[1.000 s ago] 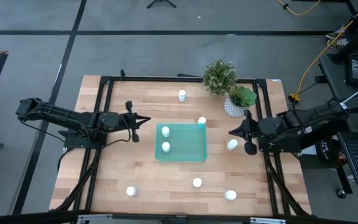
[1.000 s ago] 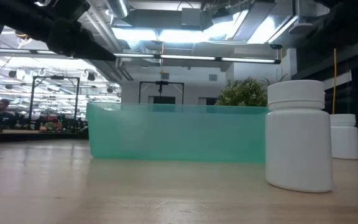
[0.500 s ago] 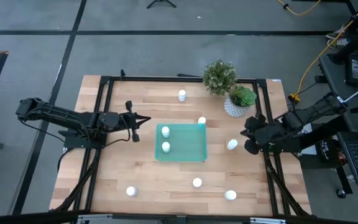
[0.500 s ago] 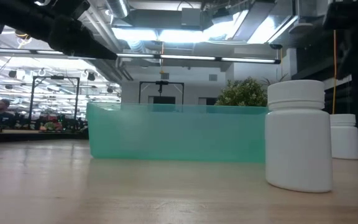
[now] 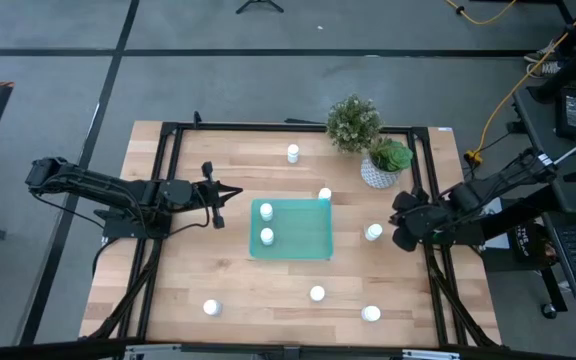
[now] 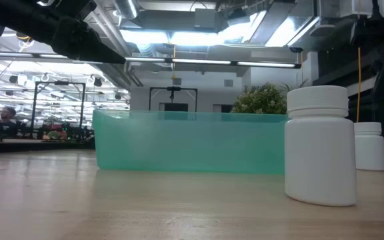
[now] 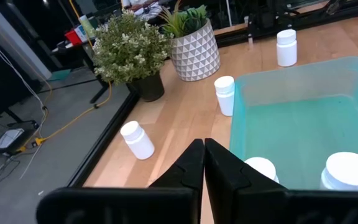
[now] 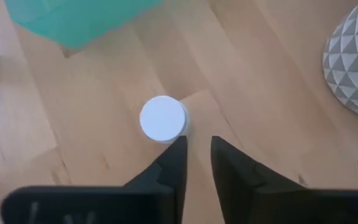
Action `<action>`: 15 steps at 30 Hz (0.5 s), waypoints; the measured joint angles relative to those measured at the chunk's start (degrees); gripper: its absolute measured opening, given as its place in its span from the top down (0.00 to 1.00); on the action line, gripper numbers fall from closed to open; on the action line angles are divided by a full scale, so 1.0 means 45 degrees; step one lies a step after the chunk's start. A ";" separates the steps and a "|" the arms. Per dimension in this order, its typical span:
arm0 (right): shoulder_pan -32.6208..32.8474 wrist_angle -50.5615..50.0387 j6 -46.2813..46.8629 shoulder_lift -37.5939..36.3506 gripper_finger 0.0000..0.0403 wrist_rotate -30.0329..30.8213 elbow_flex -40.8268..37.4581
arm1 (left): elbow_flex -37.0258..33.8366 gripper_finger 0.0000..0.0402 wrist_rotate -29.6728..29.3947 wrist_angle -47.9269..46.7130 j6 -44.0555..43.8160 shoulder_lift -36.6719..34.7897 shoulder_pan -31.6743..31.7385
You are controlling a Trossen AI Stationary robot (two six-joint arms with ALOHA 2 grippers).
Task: Pick and place pill bottles into a basket
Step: Put the white pill bottle into the blue bin
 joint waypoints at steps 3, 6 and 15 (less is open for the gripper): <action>0.0000 0.0258 -0.0012 0.0001 0.73 -0.0012 -0.0482 | 0.0000 0.98 0.0000 0.0000 0.0128 0.0000 -0.0004; 0.0000 0.0489 -0.0021 0.0001 0.65 -0.0014 -0.0923 | 0.0000 0.98 0.0000 -0.0001 -0.0118 0.0000 -0.0005; -0.0005 0.1348 -0.0040 0.0010 0.44 -0.0019 -0.1044 | -0.0005 0.99 0.0000 -0.0002 -0.0295 0.0000 -0.0004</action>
